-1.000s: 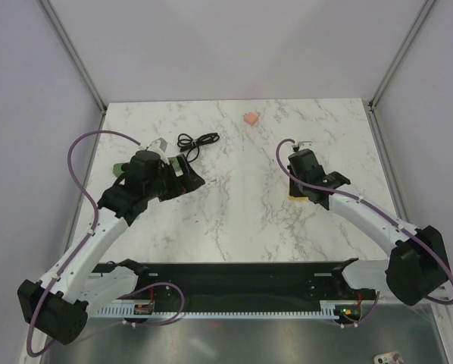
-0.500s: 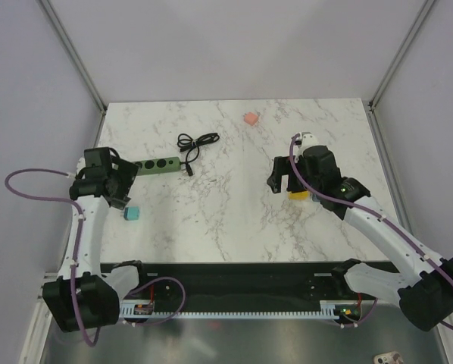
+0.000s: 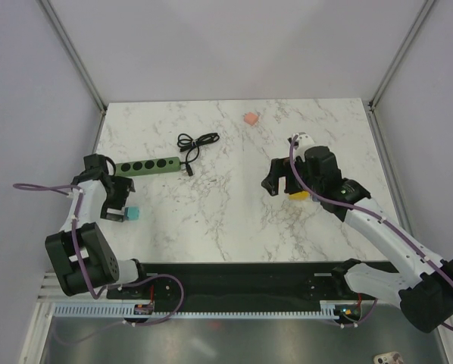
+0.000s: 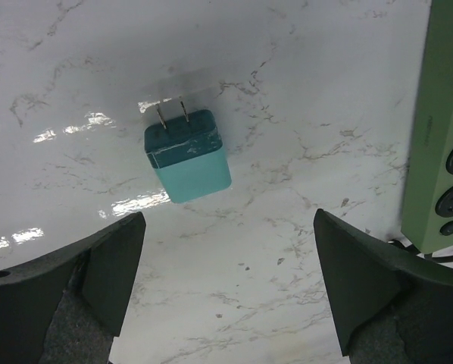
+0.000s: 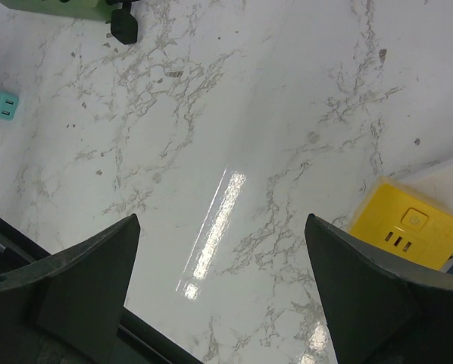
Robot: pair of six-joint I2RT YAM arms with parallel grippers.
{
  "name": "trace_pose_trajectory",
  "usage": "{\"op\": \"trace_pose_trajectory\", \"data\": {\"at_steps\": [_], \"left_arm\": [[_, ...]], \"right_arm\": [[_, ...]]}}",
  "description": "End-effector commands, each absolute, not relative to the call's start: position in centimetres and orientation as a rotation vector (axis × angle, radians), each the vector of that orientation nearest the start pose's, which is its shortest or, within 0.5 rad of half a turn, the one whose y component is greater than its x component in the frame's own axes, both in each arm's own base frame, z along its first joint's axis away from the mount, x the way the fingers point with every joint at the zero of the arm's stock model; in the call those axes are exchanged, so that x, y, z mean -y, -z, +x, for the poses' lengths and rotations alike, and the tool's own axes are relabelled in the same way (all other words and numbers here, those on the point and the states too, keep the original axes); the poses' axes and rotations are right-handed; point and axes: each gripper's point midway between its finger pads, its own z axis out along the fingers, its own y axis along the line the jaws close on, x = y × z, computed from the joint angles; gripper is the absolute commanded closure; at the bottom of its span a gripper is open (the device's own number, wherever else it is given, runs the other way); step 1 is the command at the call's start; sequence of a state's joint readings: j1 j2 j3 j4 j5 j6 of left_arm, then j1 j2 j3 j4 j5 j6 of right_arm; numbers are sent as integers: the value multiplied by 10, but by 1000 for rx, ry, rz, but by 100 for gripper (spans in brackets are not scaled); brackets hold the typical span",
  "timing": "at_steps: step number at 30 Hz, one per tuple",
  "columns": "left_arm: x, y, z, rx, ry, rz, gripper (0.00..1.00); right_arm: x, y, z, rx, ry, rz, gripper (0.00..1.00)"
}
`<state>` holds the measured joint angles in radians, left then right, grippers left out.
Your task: Insert the plug
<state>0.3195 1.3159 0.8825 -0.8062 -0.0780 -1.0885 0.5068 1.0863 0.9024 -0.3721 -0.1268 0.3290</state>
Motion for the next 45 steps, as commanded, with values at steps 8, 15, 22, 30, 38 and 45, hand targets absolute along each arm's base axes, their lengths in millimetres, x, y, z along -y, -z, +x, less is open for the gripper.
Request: {"op": "trace_pose_trajectory", "data": {"at_steps": [8,15,22,30,38,45], "left_arm": [[-76,-49,259,-2060,-32,-1913,3],[-73,-28,254,-2102,-42,-1916,7],[-80,-17,248,-2148,-124,-1880,27],[-64,-48,284,-2377,79,-1409,98],[86,-155,317,-2333,484,-204,98],[195,-210,264,-2133,854,443,98]], "right_arm": [[-196,-221,275,-2060,-661,-291,2],[-196,-219,275,-2063,-660,-291,2],[-197,-221,273,-2055,-670,-305,2],[-201,-218,269,-2078,-712,-276,2],[-223,-205,259,-2194,-866,-279,4],[-241,-216,252,-2224,-1005,-333,32]]}}
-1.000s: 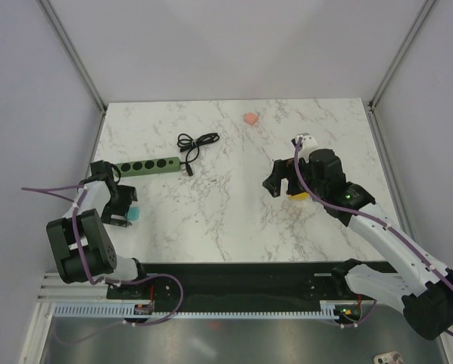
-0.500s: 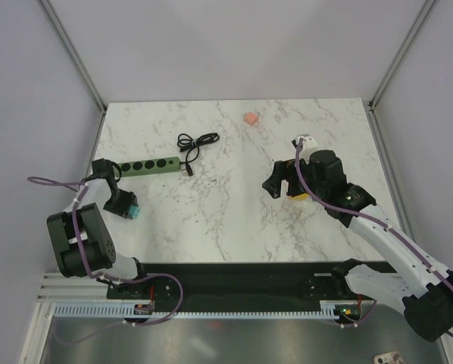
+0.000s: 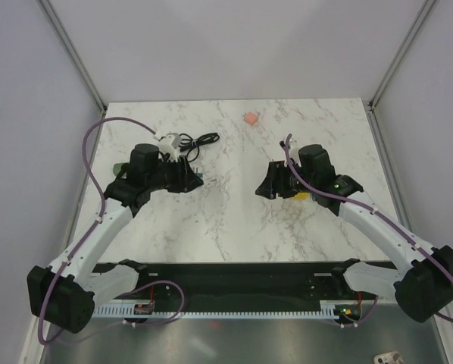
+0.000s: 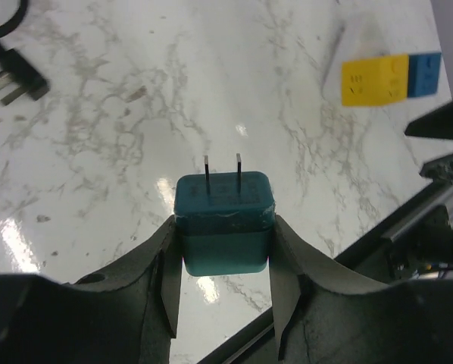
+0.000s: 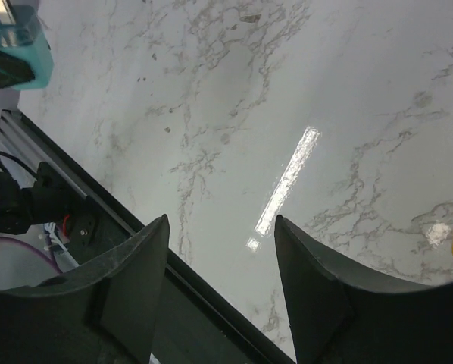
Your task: Insert the plug
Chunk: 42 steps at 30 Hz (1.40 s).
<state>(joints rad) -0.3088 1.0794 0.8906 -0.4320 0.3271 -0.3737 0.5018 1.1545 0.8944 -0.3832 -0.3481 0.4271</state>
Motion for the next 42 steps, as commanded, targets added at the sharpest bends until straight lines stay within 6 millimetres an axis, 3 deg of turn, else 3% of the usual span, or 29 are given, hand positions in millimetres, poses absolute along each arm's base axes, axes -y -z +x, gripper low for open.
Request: {"op": "trace_pose_trajectory", "data": {"at_steps": [1,7,13,17,21,31,35,39,40,41,42], "left_arm": [[208,-210,252,-2125,878,514,98],[249,-220,206,-2033,936,772,98],[268,-230,184,-1967,919,890,98],[274,-225,179,-1972,907,932,98],[274,-224,180,-1973,898,938,98],[274,-221,179,-1960,883,967,98],[273,-220,179,-1959,869,981,94],[273,-222,180,-1950,861,987,88],[273,-223,181,-1944,857,986,84],[272,-224,181,-1943,855,984,71],[272,-224,182,-1944,851,982,64]], "right_arm": [[-243,-220,250,-2222,-1031,-335,36],[-266,-233,235,-2216,-1256,-391,39],[-280,-245,225,-2194,-1435,-374,43],[-289,-257,223,-2156,-1517,-353,38],[-304,-255,211,-2178,-1562,-393,32],[-338,-224,185,-2302,-1555,-476,33],[-339,-212,183,-2341,-1530,-463,60],[-340,-211,181,-2339,-1541,-466,70],[-340,-211,182,-2336,-1537,-465,74],[-341,-211,183,-2329,-1535,-460,82],[-341,-212,184,-2323,-1538,-456,86]]}}
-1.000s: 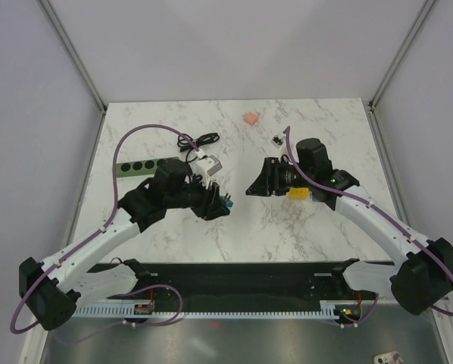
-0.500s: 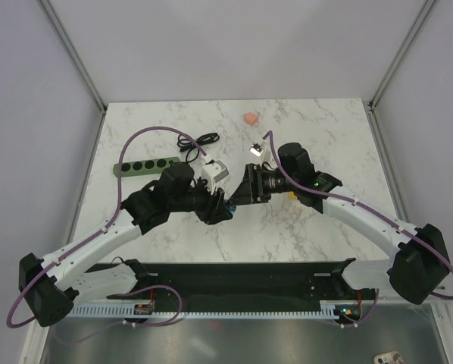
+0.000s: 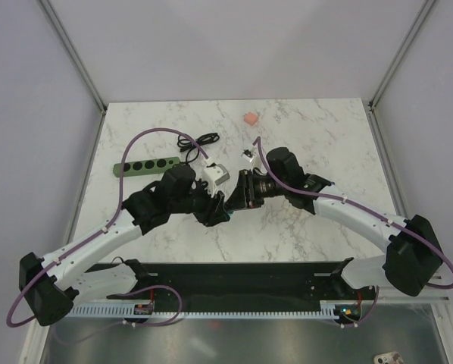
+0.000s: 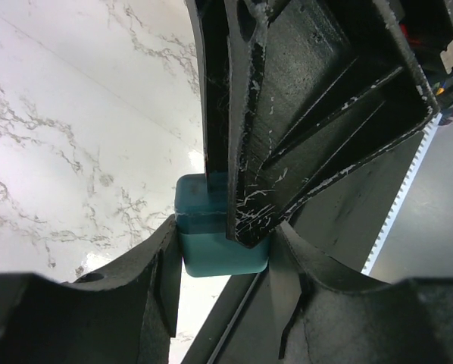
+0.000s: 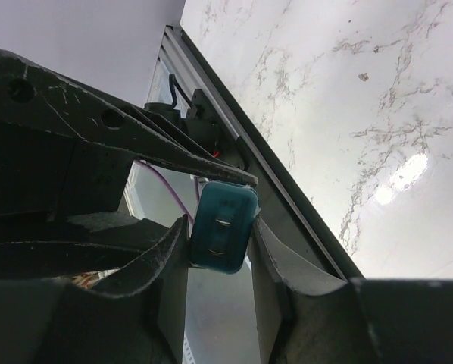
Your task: Insert the plug
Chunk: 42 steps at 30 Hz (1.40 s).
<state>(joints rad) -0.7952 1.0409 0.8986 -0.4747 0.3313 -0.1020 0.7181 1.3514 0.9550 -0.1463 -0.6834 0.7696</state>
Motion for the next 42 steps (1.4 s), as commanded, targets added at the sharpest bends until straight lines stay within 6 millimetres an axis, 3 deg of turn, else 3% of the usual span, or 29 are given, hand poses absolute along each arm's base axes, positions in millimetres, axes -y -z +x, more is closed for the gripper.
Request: {"op": "trace_pose_trajectory", "data": {"at_steps": [1,2,3,7,11,17,18,24,25,36,42], "left_arm": [[272,-228,183,-1936,851,977,57],[272,-230,183,-1931,851,973,34],[272,-231,182,-1928,854,969,27],[271,-247,178,-1900,885,943,19],[262,-271,178,-1863,882,851,8],[255,-309,178,-1883,930,681,8],[255,-303,177,-1920,940,674,8],[271,-341,157,-1924,1165,636,14],[273,-343,157,-1930,1180,621,14],[286,-366,152,-1899,1374,523,16],[295,-378,145,-1819,1490,527,19]], "right_arm": [[-342,-216,184,-2302,-1546,-462,95],[-342,-219,185,-2284,-1548,-463,100],[-343,-223,186,-2265,-1556,-454,100],[-341,-237,191,-2184,-1546,-443,100],[-339,-263,196,-2054,-1558,-435,100],[-328,-294,202,-1924,-1564,-410,100],[-326,-297,204,-1911,-1565,-405,100],[-301,-315,204,-1805,-1661,-293,100],[-295,-331,203,-1727,-1678,-299,100],[-275,-390,176,-1420,-1854,-254,100],[-275,-392,172,-1412,-1911,-241,100]]}}
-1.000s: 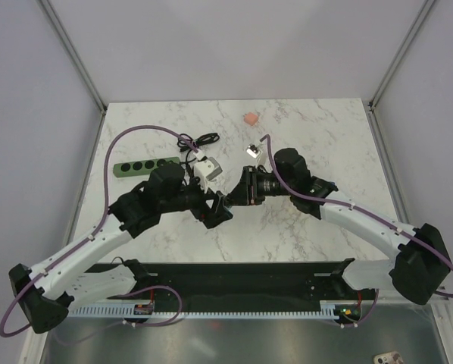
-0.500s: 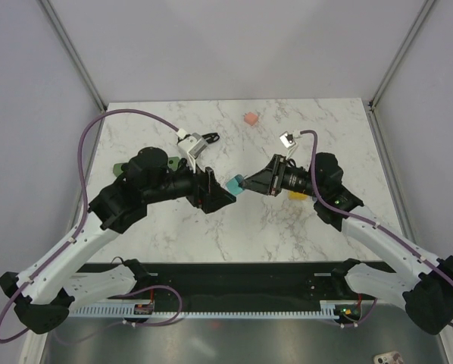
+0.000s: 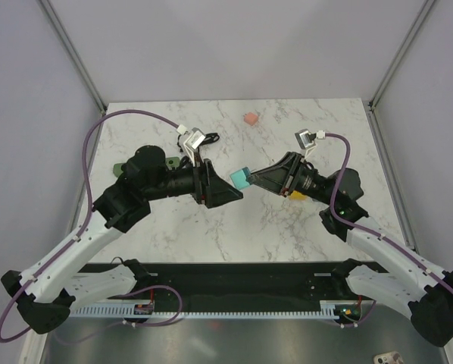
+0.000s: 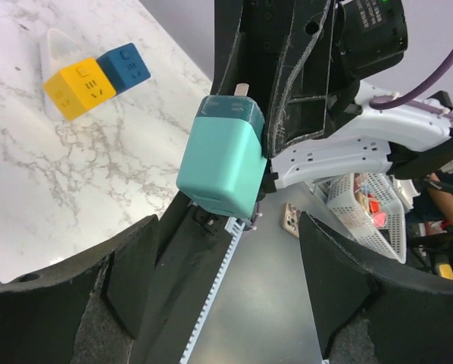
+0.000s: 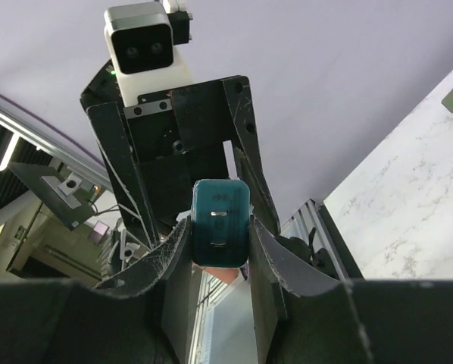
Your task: Insert the plug
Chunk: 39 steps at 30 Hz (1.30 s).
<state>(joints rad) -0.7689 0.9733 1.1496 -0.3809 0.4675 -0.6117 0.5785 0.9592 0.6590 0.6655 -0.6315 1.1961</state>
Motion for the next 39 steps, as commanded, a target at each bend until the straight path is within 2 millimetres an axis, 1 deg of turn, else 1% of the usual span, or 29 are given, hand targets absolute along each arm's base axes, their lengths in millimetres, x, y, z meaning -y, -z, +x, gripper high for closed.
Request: {"op": "trace_pose_trajectory", "data": {"at_steps": [1,2,6,10,11,15,20,22,23,24,26,27,29,30,31,33,34,35,36,37,38,39], "left_arm": [[296,-382,146,-1792,1502,523,21],[296,-385,147,-1785,1510,514,22],[304,-380,153,-1804,1522,502,28],[307,-380,155,-1801,1543,485,32],[307,-381,156,-1796,1543,477,33],[305,-384,159,-1787,1541,434,41],[301,-391,161,-1758,1543,383,46],[299,-390,162,-1753,1541,366,48],[299,-389,163,-1754,1541,361,51],[300,-389,163,-1754,1544,356,61],[300,-389,162,-1756,1561,343,70],[301,-389,163,-1755,1570,338,80],[302,-389,162,-1765,1584,333,93],[302,-390,162,-1763,1586,330,98],[302,-387,164,-1767,1580,321,98],[300,-388,165,-1763,1574,301,98],[298,-386,169,-1769,1566,274,98],[295,-386,172,-1773,1558,256,98],[290,-385,178,-1780,1541,224,98],[286,-383,183,-1807,1526,192,98],[281,-380,188,-1827,1506,160,98],[271,-378,201,-1839,1468,100,98]], "right_arm": [[-275,-393,171,-1412,-1914,-244,100],[-275,-393,171,-1410,-1914,-245,100],[-276,-392,169,-1415,-1920,-247,100],[-279,-385,170,-1441,-1913,-247,100],[-279,-384,171,-1444,-1909,-247,100],[-280,-380,172,-1454,-1905,-245,100],[-281,-378,174,-1465,-1895,-243,100],[-281,-378,175,-1464,-1895,-237,100],[-282,-376,177,-1471,-1896,-235,100],[-283,-375,176,-1473,-1899,-238,100],[-284,-374,178,-1479,-1903,-238,100],[-285,-373,178,-1480,-1904,-238,100],[-287,-372,178,-1482,-1908,-241,99],[-287,-372,179,-1485,-1907,-238,96],[-288,-372,180,-1486,-1907,-240,86],[-288,-369,181,-1495,-1899,-238,73],[-287,-371,181,-1488,-1891,-238,58],[-287,-367,184,-1505,-1873,-228,48],[-287,-367,184,-1511,-1862,-223,36],[-284,-372,181,-1498,-1847,-230,16],[-283,-363,188,-1566,-1805,-173,7],[-281,-358,192,-1590,-1756,-167,2]]}}
